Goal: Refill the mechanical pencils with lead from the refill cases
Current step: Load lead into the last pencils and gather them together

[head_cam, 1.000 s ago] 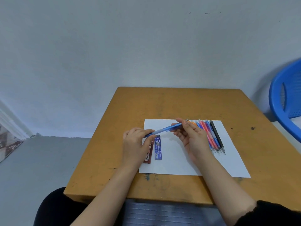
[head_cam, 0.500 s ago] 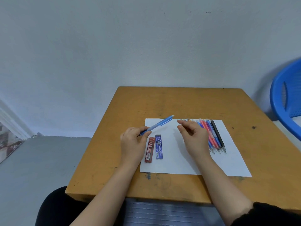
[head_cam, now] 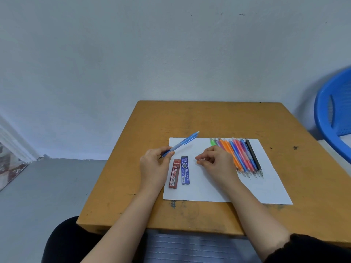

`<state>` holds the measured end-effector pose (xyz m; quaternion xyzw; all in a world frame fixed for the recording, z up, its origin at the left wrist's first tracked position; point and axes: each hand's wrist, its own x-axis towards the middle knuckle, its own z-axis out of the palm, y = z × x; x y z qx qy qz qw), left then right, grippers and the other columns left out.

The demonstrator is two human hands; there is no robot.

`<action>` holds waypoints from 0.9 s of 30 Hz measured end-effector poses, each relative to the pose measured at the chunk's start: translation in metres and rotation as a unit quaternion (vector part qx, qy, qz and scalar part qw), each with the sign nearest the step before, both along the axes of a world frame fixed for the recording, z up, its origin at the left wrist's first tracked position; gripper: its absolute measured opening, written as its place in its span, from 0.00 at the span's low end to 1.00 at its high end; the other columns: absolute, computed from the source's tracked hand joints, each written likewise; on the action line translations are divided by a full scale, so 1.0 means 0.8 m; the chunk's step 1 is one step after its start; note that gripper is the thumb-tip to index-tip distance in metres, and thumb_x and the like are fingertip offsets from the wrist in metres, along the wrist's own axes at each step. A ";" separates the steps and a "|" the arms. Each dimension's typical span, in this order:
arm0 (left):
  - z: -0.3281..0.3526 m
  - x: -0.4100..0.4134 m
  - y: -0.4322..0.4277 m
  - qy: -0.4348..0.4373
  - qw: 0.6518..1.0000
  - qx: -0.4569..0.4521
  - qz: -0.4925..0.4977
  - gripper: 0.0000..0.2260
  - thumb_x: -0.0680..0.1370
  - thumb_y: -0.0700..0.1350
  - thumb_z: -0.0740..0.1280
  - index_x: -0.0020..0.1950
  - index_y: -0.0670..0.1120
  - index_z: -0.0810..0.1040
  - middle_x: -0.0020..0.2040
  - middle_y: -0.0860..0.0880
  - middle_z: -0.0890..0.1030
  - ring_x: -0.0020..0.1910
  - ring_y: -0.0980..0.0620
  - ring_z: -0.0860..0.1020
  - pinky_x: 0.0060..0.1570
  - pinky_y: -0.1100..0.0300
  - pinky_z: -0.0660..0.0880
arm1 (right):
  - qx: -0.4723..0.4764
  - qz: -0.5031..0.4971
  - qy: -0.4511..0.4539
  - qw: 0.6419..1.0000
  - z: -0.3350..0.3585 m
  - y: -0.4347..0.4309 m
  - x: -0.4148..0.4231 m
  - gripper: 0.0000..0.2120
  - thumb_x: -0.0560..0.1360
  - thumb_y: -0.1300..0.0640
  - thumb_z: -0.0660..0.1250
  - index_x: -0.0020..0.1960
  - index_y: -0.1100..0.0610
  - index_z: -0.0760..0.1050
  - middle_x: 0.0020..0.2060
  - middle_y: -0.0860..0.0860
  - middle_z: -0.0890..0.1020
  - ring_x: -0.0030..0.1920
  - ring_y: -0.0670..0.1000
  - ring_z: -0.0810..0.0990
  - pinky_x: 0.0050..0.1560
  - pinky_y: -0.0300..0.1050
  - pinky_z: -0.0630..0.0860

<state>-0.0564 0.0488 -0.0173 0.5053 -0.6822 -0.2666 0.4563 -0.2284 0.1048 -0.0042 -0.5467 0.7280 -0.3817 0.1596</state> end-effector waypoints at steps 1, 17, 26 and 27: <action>0.000 0.000 0.000 -0.001 1.000 0.000 0.000 0.08 0.76 0.45 0.71 0.54 0.50 0.83 0.42 0.66 0.73 0.45 0.63 0.74 0.51 0.53 0.76 | 0.005 -0.003 0.002 1.000 -0.001 0.000 0.000 0.06 0.73 0.61 0.71 0.50 0.56 0.84 0.47 0.49 0.78 0.40 0.41 0.73 0.37 0.28 0.67; -0.003 0.001 -0.002 0.010 1.000 0.005 0.006 0.08 0.76 0.45 0.71 0.54 0.49 0.84 0.44 0.59 0.76 0.45 0.61 0.75 0.48 0.60 0.75 | 0.014 -0.010 -0.002 1.000 -0.005 0.003 0.000 0.15 0.73 0.58 0.71 0.60 0.53 0.79 0.39 0.45 0.79 0.38 0.43 0.76 0.35 0.28 0.69; 0.000 0.001 0.001 0.002 1.000 -0.016 -0.026 0.08 0.75 0.43 0.72 0.53 0.48 0.84 0.42 0.65 0.74 0.48 0.55 0.77 0.49 0.51 0.77 | -0.112 -0.059 -0.103 0.987 0.002 0.004 -0.002 0.16 0.74 0.58 0.70 0.62 0.49 0.74 0.39 0.45 0.78 0.37 0.43 0.75 0.36 0.31 0.73; 0.000 0.001 0.002 -0.003 0.999 -0.019 -0.032 0.08 0.75 0.44 0.72 0.53 0.48 0.84 0.42 0.65 0.74 0.47 0.56 0.76 0.49 0.50 0.77 | -0.125 -0.055 -0.121 0.983 0.003 0.005 -0.002 0.16 0.75 0.59 0.69 0.61 0.48 0.74 0.39 0.45 0.78 0.38 0.43 0.76 0.38 0.32 0.75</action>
